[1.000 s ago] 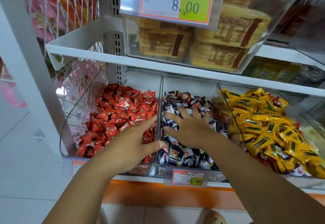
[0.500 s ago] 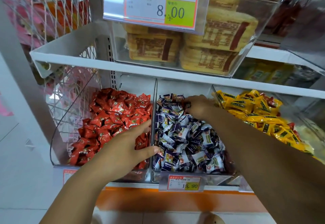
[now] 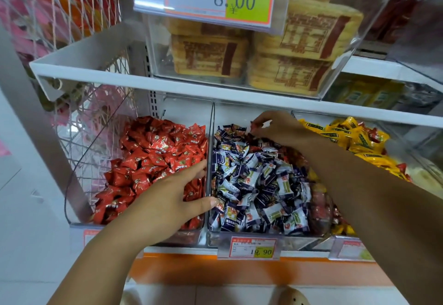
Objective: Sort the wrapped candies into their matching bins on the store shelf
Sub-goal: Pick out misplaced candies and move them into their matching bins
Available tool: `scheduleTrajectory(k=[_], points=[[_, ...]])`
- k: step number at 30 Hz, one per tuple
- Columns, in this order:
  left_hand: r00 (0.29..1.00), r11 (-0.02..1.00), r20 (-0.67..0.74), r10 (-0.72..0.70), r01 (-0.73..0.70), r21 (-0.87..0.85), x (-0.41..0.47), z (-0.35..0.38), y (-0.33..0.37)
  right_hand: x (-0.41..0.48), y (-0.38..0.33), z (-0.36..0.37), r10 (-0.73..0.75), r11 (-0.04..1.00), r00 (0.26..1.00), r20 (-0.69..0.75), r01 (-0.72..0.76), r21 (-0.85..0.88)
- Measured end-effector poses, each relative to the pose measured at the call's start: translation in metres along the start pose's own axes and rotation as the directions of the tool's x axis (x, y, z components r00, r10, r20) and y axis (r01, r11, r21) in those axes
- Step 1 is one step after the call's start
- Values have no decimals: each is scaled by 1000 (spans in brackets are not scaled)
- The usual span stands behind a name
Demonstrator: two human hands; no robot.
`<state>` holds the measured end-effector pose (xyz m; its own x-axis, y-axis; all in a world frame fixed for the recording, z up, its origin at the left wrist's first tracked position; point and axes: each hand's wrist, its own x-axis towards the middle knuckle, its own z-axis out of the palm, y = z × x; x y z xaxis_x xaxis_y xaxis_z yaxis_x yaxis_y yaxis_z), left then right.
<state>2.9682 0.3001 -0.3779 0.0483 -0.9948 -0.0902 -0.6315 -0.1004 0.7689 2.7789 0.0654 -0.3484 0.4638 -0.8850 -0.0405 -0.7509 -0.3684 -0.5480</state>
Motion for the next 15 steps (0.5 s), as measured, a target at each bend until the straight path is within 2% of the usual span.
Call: scheduleTrajectory(k=[3, 5, 7, 10, 12, 15], points=[[1000, 1000, -2, 3, -3, -3, 0, 1, -1, -9, -8, -13, -11, 999, 1000, 17, 11, -32], [1000, 1000, -7, 2, -2, -5, 0, 2, -3, -12, -13, -10, 7, 981, 991, 134, 19, -192], [1000, 1000, -16, -1, 1, -9, -1, 3, -3, -11, -14, 4, 47, 915, 969, 243, 56, -399], [1000, 1000, -26, -3, 3, -3, -1, 4, -3, -3, -15, 24, 120, 821, 953, 280, 63, -568], [1000, 1000, -16, -7, 7, -4, -1, 4, -3, 2, -14, 31, 153, 800, 943, 296, 57, -597], [1000, 1000, -5, -6, 6, -9, -1, 2, -3, 3, -9, 33, 132, 841, 950, 283, 44, -540]])
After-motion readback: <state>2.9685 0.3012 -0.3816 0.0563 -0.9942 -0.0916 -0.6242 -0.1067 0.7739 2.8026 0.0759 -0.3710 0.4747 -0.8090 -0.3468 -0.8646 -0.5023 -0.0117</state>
